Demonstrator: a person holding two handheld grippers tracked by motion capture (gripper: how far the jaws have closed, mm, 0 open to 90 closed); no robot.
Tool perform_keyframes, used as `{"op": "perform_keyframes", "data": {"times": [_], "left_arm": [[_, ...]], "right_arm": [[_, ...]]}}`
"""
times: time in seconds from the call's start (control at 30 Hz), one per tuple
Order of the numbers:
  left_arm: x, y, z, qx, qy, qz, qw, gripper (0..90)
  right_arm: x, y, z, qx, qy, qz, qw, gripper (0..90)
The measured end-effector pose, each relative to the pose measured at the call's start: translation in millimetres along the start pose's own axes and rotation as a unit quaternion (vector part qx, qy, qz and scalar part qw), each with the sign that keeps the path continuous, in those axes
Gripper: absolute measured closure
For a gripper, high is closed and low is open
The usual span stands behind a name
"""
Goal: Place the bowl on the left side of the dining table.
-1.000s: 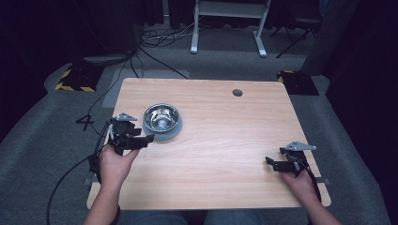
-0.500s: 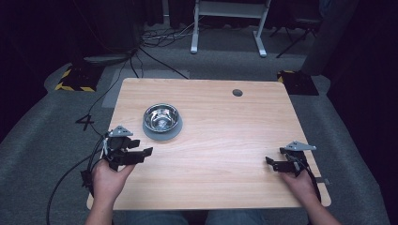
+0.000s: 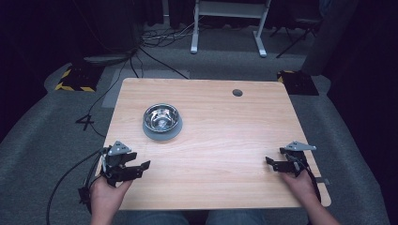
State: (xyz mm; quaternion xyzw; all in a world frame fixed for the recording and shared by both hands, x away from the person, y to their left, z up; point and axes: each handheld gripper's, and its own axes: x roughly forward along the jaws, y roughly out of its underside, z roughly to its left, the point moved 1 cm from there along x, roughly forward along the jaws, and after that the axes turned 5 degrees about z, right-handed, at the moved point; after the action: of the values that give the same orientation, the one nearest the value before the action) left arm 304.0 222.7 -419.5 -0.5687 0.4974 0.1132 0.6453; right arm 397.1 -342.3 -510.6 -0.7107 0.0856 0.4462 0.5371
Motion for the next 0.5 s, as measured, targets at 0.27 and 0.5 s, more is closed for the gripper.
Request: {"op": "perform_keyframes", "data": {"times": [0.27, 0.5], "left_arm": [[18.2, 18.9, -5.1, -0.002, 0.012, 0.026, 0.9996, 37.2], [33.0, 34.6, -4.9, -0.01, 0.023, 0.087, 0.9959, 36.9]], "right_arm": [[-0.1, 0.1, 0.3, 0.001, 0.0, 0.0, 1.0, 18.8], [-0.1, 0.1, 0.4, 0.001, 0.0, 0.0, 1.0, 18.8]]}}
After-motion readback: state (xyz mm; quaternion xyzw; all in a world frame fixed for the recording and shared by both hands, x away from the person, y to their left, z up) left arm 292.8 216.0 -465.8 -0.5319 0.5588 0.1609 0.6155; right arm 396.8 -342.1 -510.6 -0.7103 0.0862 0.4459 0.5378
